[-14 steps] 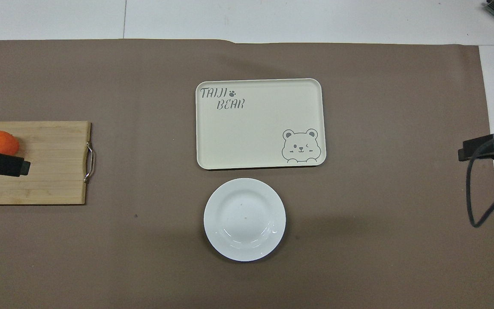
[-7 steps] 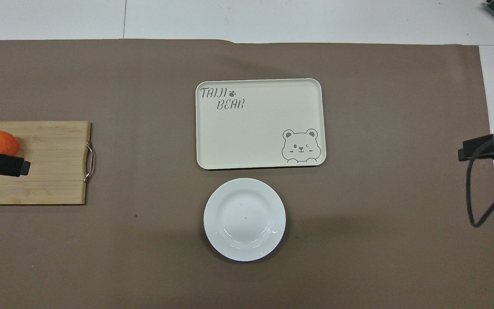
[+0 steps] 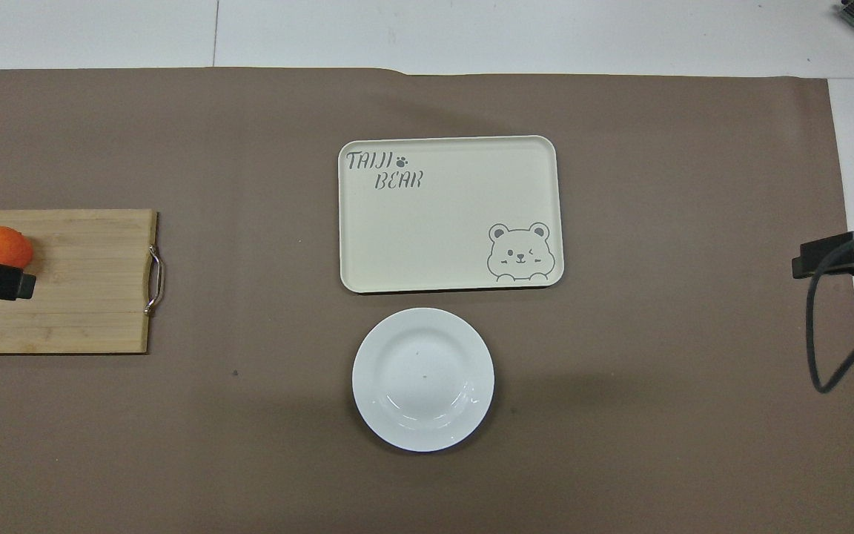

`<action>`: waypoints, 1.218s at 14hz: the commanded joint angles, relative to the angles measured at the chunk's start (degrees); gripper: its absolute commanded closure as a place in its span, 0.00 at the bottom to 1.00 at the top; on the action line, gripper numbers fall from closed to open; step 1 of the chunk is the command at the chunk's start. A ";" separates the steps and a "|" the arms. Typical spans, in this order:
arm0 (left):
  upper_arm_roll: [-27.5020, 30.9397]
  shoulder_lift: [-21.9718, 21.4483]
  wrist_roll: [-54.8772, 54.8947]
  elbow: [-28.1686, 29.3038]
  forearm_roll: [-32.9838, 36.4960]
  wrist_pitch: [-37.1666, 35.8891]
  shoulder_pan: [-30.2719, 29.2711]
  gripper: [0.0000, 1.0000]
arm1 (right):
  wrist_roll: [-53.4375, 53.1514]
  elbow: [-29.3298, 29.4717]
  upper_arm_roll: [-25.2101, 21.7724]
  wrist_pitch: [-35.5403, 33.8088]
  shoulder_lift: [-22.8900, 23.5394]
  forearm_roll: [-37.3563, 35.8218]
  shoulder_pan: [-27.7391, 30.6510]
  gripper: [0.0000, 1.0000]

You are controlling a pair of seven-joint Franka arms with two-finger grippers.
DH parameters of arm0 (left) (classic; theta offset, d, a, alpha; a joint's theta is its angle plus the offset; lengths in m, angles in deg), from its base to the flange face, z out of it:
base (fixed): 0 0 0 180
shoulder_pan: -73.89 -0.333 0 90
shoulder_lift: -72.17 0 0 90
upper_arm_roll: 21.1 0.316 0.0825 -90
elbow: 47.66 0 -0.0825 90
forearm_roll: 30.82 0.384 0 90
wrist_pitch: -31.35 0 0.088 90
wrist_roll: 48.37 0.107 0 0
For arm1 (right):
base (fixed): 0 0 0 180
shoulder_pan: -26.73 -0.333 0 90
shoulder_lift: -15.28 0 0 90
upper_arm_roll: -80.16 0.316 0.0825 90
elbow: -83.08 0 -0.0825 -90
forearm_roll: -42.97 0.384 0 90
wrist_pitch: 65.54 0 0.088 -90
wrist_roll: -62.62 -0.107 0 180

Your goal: Place orange and plate with both arms

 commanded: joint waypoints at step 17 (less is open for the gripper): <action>-0.05 22.76 43.62 15.57 -0.93 39.98 -24.80 0.00 | -1.16 0.08 -0.11 0.24 -0.22 0.78 -0.28 0.00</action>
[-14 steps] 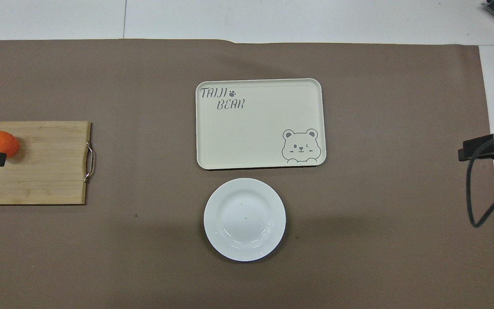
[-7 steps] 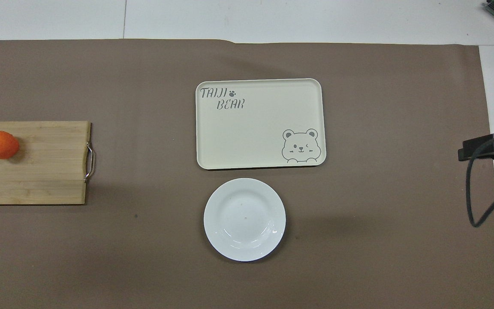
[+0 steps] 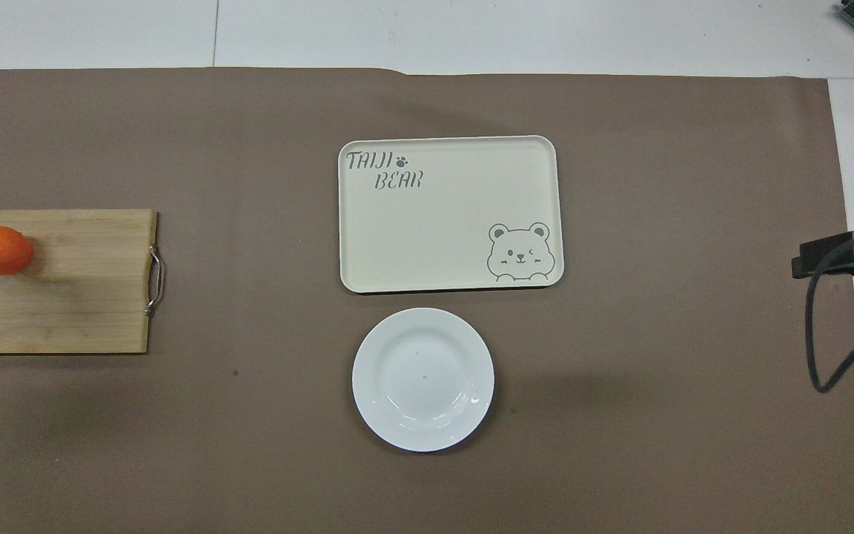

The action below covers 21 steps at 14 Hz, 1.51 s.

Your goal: Place orange and plate with both arms

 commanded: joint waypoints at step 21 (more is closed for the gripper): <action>-0.82 1.73 5.58 9.36 -0.98 17.77 1.44 0.15 | -1.00 0.08 -0.13 0.23 -0.22 0.78 -0.17 0.00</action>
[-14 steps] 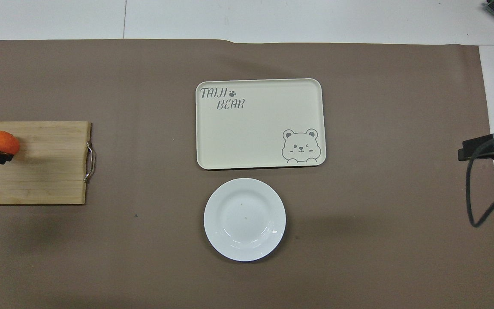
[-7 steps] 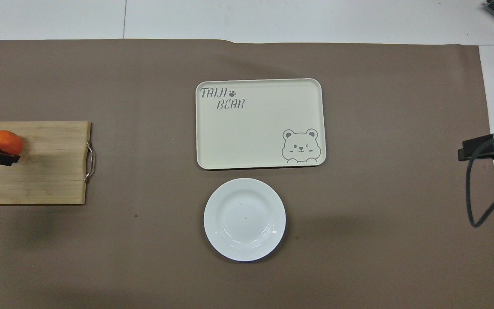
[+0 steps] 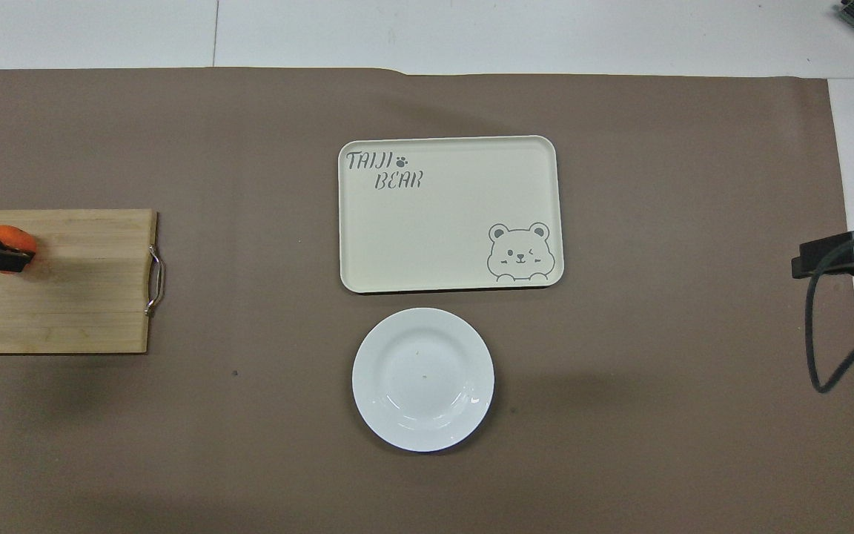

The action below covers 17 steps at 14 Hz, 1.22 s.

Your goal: Place orange and plate with both arms

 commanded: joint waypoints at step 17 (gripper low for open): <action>-0.76 -17.78 -40.11 5.13 -0.98 -18.99 32.23 1.00 | -1.00 0.08 -0.13 0.23 -0.22 0.78 -0.17 0.00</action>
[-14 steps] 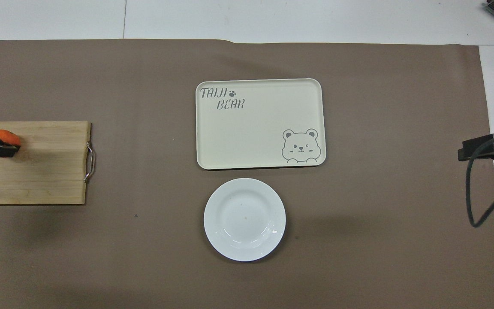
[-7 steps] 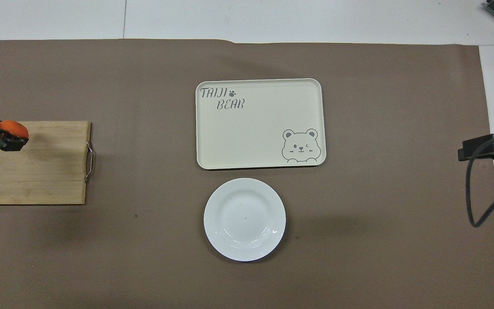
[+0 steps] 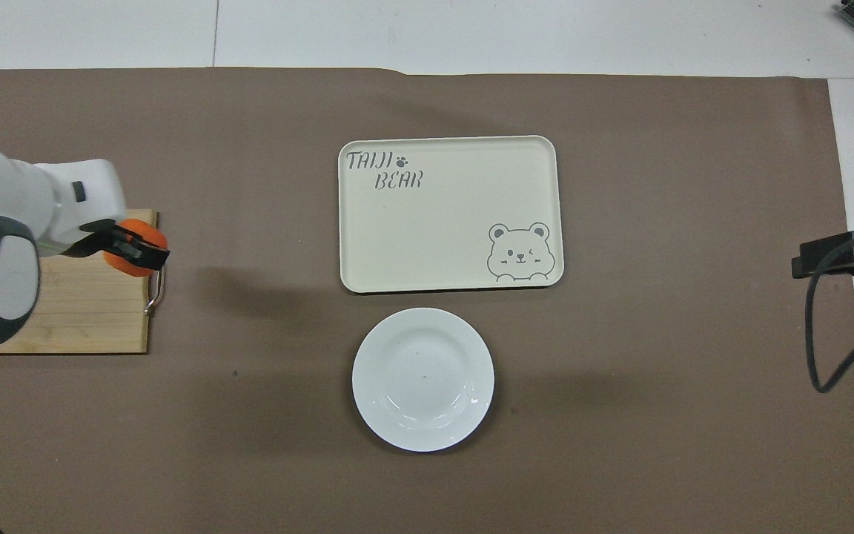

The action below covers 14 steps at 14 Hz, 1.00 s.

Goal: Place orange and plate with both arms
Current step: 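Carry the orange over the white plate with the left gripper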

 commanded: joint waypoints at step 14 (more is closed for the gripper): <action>0.96 3.59 -43.47 9.19 -0.49 13.43 38.30 1.00 | 2.40 -0.18 -0.13 0.23 -0.30 0.87 -0.25 0.00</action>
